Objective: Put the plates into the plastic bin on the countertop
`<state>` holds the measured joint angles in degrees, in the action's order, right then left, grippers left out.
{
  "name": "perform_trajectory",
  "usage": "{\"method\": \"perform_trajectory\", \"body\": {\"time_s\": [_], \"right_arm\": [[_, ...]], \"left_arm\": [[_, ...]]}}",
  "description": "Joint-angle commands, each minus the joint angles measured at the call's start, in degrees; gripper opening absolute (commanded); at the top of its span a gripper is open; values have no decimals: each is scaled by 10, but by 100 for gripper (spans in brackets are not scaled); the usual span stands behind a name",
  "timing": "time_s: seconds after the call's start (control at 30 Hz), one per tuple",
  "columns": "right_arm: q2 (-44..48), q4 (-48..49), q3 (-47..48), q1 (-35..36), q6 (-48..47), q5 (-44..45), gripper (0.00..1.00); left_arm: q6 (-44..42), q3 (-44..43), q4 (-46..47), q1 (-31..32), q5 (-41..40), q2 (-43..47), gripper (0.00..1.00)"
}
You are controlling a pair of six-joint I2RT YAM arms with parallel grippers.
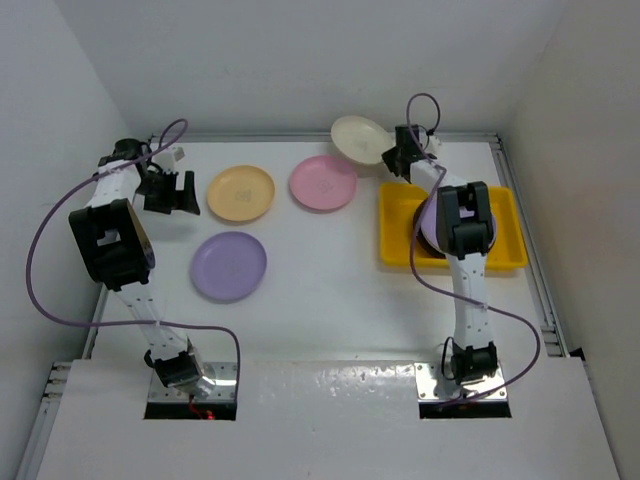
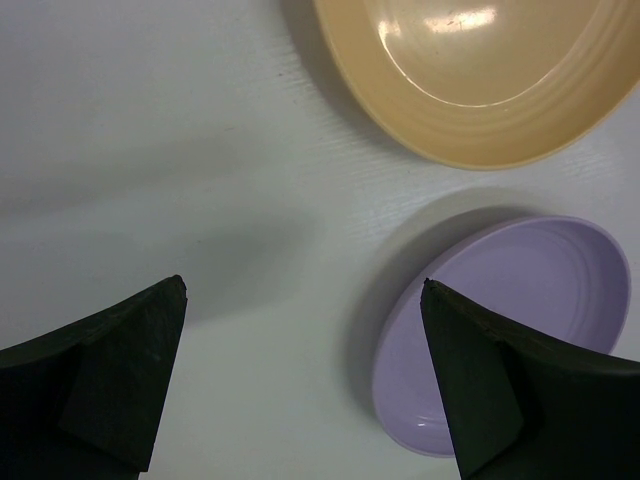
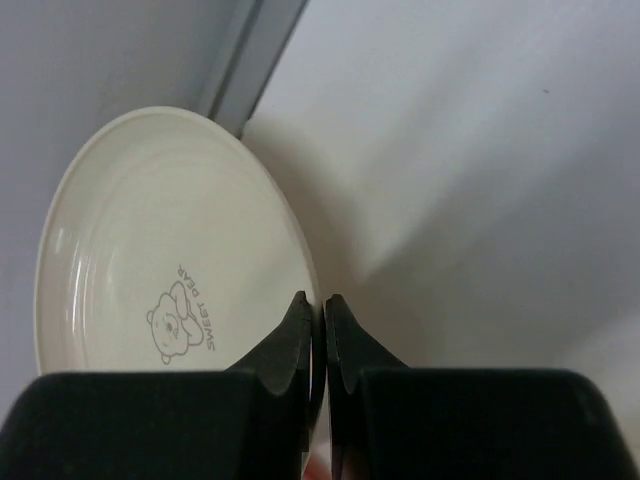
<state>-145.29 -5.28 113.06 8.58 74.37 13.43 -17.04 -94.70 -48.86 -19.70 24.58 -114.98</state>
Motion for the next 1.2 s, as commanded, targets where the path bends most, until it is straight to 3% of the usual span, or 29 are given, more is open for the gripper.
{"method": "perform_trajectory", "body": {"time_s": [0.0,0.13,0.2,0.33,0.43,0.53,0.77,1.17], "right_arm": [[198,118,-86,0,-73,12,0],[373,126,-243,-23,-208,-28,0],[447,57,-284,-48,-254,-38,0],[611,-48,-470,-122,-314,-87,0],[724,-125,-540,-178,-370,-55,0],[759,-167,-584,-218,-453,-32,0],[769,-134,-642,-317,-455,-96,0],[675,-24,-660,-320,-425,-97,0]], "left_arm": [[-5,-16,-5,-6,24,20,100],[-17,4,-5,-1,29,45,100],[-22,13,0,-1,29,59,100],[-27,33,5,-1,43,85,100],[-27,45,5,5,43,99,100],[-27,60,10,11,43,114,100],[-22,54,10,29,43,114,100],[-22,54,10,29,37,120,100]]}}
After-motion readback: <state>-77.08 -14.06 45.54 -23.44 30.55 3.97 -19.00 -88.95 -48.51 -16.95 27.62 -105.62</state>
